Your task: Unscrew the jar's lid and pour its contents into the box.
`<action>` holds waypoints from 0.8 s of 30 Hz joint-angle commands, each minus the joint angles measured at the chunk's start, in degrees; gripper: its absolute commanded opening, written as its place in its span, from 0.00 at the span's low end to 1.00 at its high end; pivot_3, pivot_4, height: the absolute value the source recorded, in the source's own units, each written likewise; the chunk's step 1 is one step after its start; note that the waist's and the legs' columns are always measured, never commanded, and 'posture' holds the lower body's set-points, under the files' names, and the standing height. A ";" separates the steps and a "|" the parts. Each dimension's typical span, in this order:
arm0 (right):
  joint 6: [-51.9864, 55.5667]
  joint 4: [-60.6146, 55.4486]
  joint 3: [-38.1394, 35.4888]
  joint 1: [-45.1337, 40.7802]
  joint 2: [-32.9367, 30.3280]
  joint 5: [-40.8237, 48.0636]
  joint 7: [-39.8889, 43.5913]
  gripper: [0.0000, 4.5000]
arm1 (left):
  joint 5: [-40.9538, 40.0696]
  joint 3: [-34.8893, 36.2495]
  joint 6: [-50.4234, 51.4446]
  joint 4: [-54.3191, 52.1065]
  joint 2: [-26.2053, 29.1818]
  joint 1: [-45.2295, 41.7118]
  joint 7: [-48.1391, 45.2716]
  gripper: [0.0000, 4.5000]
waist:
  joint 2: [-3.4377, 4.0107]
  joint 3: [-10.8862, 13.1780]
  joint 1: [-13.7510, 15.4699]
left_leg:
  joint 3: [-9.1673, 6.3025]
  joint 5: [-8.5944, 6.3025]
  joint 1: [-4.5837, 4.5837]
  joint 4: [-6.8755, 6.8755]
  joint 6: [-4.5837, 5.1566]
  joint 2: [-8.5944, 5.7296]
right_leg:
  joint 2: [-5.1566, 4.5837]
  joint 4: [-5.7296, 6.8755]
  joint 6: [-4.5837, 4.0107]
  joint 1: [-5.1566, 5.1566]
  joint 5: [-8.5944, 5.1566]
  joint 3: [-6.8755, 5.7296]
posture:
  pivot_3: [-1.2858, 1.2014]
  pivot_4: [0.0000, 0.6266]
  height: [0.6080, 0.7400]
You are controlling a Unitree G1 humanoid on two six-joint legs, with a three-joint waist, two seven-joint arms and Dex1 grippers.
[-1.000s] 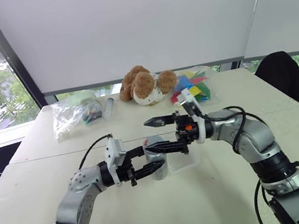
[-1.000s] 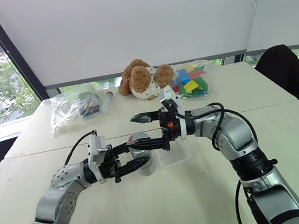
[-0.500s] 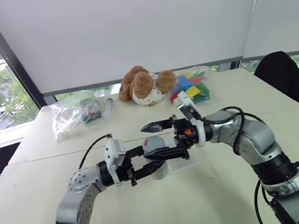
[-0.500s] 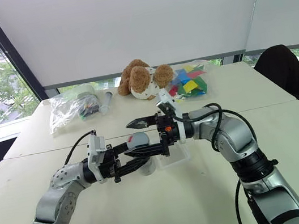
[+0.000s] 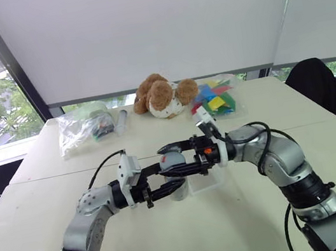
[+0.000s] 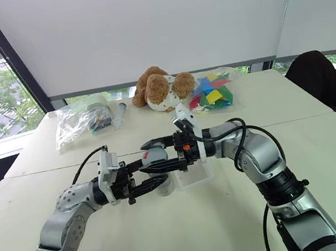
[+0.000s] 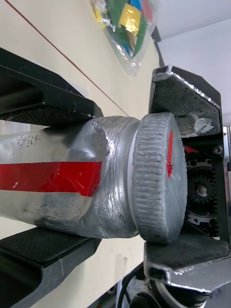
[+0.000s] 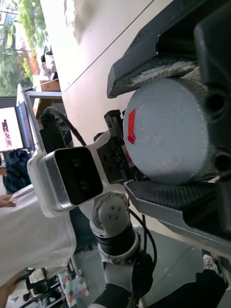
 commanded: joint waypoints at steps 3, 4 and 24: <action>13.91 -3.46 -16.08 -0.41 3.84 25.88 -9.97 0.52 | -0.72 1.50 0.39 -1.92 2.38 0.33 -0.72 0.47 | 0.12 0.10 0.05 | -0.02 0.00 0.00 -0.01 0.00 0.01 | -0.01 0.01 -0.01 0.00 0.00 0.04 | 0.52 0.24 1.00; 15.27 -4.06 -17.77 0.20 3.83 28.47 -12.48 0.52 | -1.03 1.82 0.61 -2.18 2.73 0.53 -0.74 0.47 | 0.12 0.10 0.14 | -0.03 0.00 0.00 -0.01 0.00 0.02 | 0.00 0.00 -0.01 0.00 0.00 0.03 | 0.52 0.24 1.00; -46.41 32.78 -28.89 33.30 -12.42 -12.60 -5.55 0.52 | -5.43 5.81 8.21 -1.56 6.92 -1.74 0.49 0.47 | 0.17 0.16 -0.13 | 0.24 -0.02 0.27 -0.02 0.03 0.00 | 0.09 -0.33 0.01 0.43 -0.05 0.04 | 0.52 0.24 1.00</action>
